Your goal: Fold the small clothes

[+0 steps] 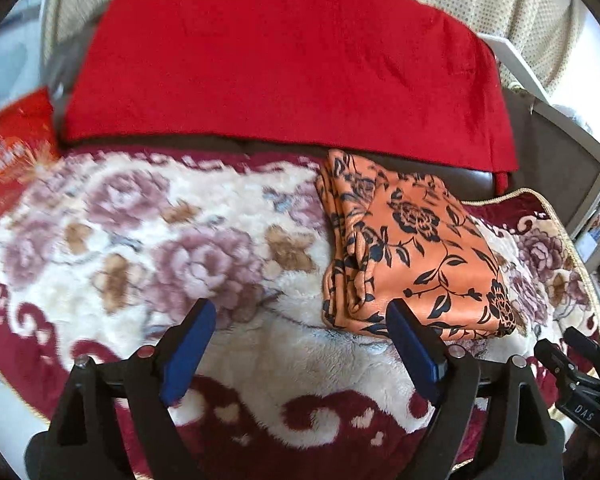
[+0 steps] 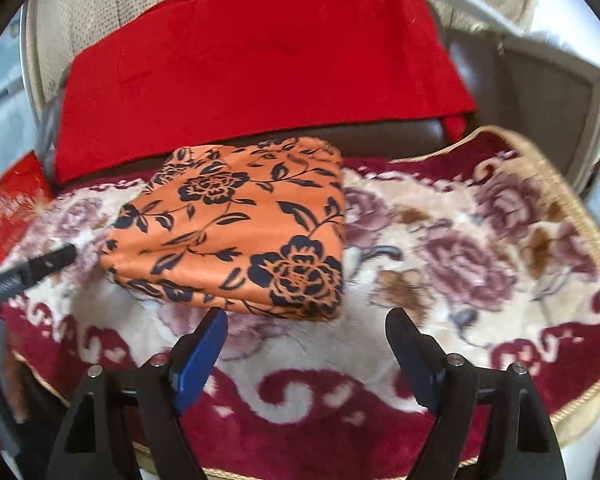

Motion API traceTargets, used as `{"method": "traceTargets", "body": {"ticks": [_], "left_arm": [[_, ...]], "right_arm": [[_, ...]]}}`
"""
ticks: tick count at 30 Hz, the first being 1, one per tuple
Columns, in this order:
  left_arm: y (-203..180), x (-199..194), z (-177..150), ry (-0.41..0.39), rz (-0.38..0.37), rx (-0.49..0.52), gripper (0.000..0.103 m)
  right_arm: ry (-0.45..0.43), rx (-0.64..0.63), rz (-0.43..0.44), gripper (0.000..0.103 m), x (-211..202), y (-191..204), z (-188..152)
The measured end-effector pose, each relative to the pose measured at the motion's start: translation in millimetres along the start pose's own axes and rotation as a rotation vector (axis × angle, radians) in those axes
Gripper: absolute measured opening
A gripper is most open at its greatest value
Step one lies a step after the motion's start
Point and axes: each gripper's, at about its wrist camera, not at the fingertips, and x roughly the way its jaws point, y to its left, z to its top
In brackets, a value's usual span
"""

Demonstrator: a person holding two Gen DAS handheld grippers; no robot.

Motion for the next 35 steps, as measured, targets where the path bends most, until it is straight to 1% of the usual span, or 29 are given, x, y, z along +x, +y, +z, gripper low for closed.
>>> {"method": "traceTargets", "body": {"ticks": [4, 6, 11, 16, 19, 22, 24, 25, 26, 30, 35], "left_arm": [[-8, -19, -3, -0.062, 0.058, 0.033, 0.091], [-11, -23, -3, -0.059, 0.080, 0.046, 0.092], [-18, -32, -6, -0.067, 0.099, 0.062, 0.092], [-32, -42, -6, -0.086, 0.153, 0.106, 0.092], [-39, -46, -4, -0.087, 0.139, 0.120, 0.092], [-49, -53, 0, -0.112, 0.119, 0.135, 0.093], [-56, -57, 4, -0.135, 0.114, 0.143, 0.101], [-59, -59, 5, -0.148, 0.111, 0.145, 0.103], [-63, -61, 7, -0.159, 0.104, 0.149, 0.103], [-72, -58, 12, -0.157, 0.084, 0.163, 0.103], [-81, -51, 13, -0.152, 0.092, 0.186, 0.103]], "right_arm": [[-0.024, -0.008, -0.055, 0.084, -10, 6, -7], [-0.028, -0.018, -0.080, 0.087, -15, 9, -10], [-0.047, -0.027, -0.121, 0.087, -20, 15, -11], [-0.074, -0.020, -0.123, 0.087, -30, 16, -9], [-0.090, -0.016, -0.120, 0.087, -35, 16, -6], [-0.104, -0.017, -0.120, 0.087, -39, 15, -1], [-0.111, -0.022, -0.123, 0.087, -41, 14, 2], [-0.118, -0.021, -0.120, 0.087, -42, 14, 4], [-0.123, -0.018, -0.119, 0.087, -44, 13, 5], [-0.133, -0.011, -0.114, 0.087, -46, 9, 10], [-0.133, -0.010, -0.109, 0.087, -43, 6, 13]]}}
